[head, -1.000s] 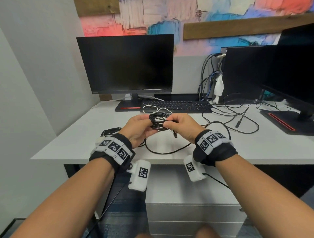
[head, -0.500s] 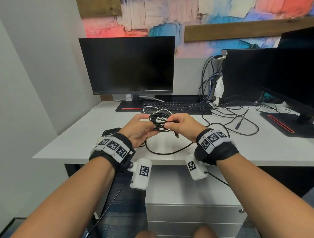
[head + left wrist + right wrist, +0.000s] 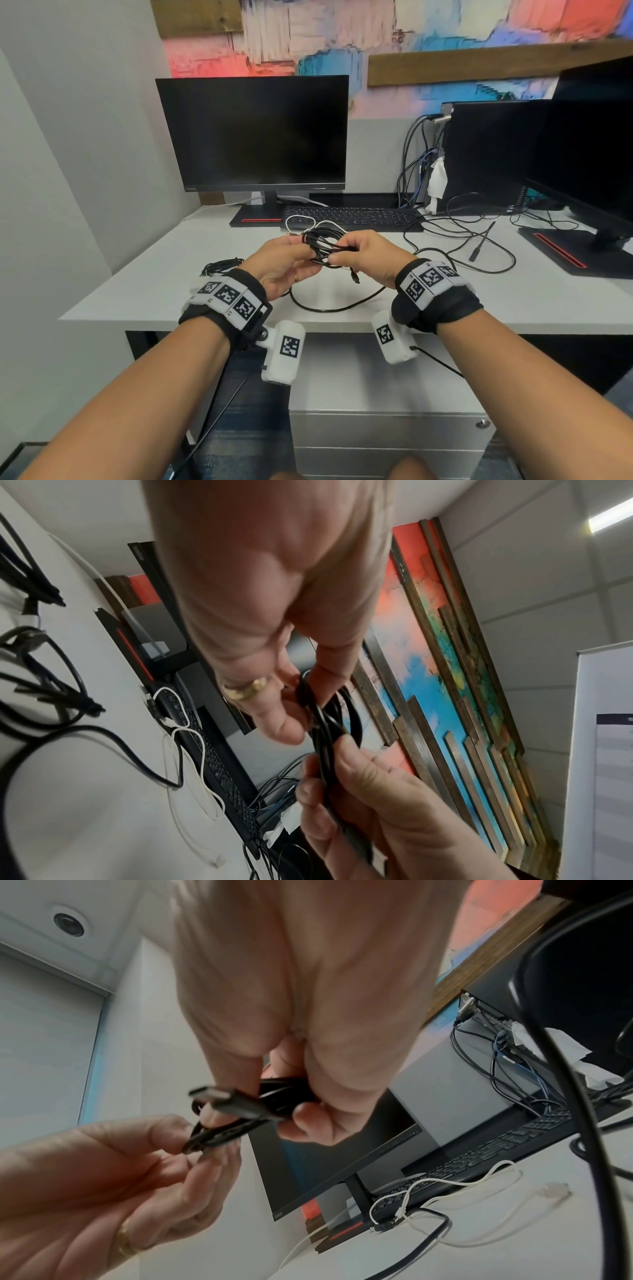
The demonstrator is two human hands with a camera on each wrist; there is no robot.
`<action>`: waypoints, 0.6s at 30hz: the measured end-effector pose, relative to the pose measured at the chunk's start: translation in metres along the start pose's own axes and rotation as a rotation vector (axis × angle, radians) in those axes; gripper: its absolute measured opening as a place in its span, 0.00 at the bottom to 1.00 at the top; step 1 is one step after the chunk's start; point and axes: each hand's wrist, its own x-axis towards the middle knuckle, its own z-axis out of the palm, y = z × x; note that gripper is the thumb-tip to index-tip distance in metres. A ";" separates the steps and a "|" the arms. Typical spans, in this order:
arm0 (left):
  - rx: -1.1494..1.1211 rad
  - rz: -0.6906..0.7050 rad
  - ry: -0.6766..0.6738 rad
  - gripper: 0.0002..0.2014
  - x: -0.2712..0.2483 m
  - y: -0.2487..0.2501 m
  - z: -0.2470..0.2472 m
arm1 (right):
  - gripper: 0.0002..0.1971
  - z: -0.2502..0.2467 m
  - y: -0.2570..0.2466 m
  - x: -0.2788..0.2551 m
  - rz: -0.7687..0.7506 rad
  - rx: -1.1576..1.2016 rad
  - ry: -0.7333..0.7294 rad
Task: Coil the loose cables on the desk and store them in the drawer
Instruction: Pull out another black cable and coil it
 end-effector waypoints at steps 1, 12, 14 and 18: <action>-0.001 0.002 0.001 0.11 0.000 0.000 0.000 | 0.05 0.000 0.000 0.000 0.005 -0.012 -0.011; -0.002 0.018 0.101 0.11 0.000 0.002 -0.002 | 0.08 0.008 -0.006 -0.003 0.073 0.038 -0.060; 0.010 0.016 0.104 0.11 0.000 0.001 -0.003 | 0.11 0.011 -0.008 -0.003 0.081 0.020 -0.023; 0.024 0.013 0.090 0.09 0.002 -0.001 -0.003 | 0.03 0.014 -0.009 0.002 0.074 0.012 -0.011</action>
